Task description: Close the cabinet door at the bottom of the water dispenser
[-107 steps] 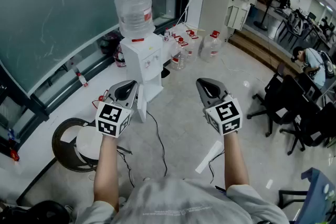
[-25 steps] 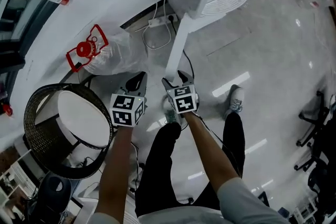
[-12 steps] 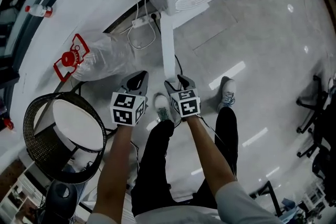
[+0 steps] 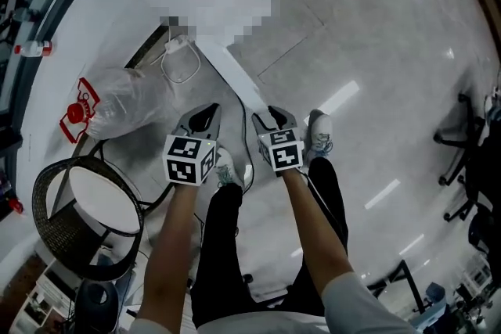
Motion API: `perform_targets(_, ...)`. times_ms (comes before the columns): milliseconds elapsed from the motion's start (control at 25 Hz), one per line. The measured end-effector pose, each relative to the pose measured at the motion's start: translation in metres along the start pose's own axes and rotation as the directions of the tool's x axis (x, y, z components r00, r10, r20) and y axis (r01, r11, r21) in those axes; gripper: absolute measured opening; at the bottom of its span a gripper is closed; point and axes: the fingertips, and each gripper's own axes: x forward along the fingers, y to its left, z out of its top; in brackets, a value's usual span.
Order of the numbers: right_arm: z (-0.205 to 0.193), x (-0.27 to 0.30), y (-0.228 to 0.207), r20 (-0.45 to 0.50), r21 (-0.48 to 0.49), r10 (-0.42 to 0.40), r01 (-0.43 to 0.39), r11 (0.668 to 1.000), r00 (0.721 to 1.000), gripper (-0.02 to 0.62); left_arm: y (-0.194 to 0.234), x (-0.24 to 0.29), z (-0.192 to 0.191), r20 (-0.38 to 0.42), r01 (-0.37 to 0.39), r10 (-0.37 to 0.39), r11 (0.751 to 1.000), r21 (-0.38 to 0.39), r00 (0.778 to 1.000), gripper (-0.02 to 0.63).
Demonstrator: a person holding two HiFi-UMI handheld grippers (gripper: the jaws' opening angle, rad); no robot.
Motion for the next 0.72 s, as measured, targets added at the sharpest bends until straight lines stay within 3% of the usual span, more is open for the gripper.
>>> perform_targets(160,0.017,-0.007,-0.043,0.026,0.022,-0.031,0.031,0.999,0.999,0.15,-0.017,0.018,0.016,0.004,-0.016,0.016,1.0,-0.003,1.0,0.02)
perform_targets(720,0.12,0.016,-0.172,0.082,-0.145,0.017,-0.005,0.989,0.997,0.143,-0.038,0.09,0.065,0.036,-0.117,0.122,0.985,-0.13,0.992,0.02)
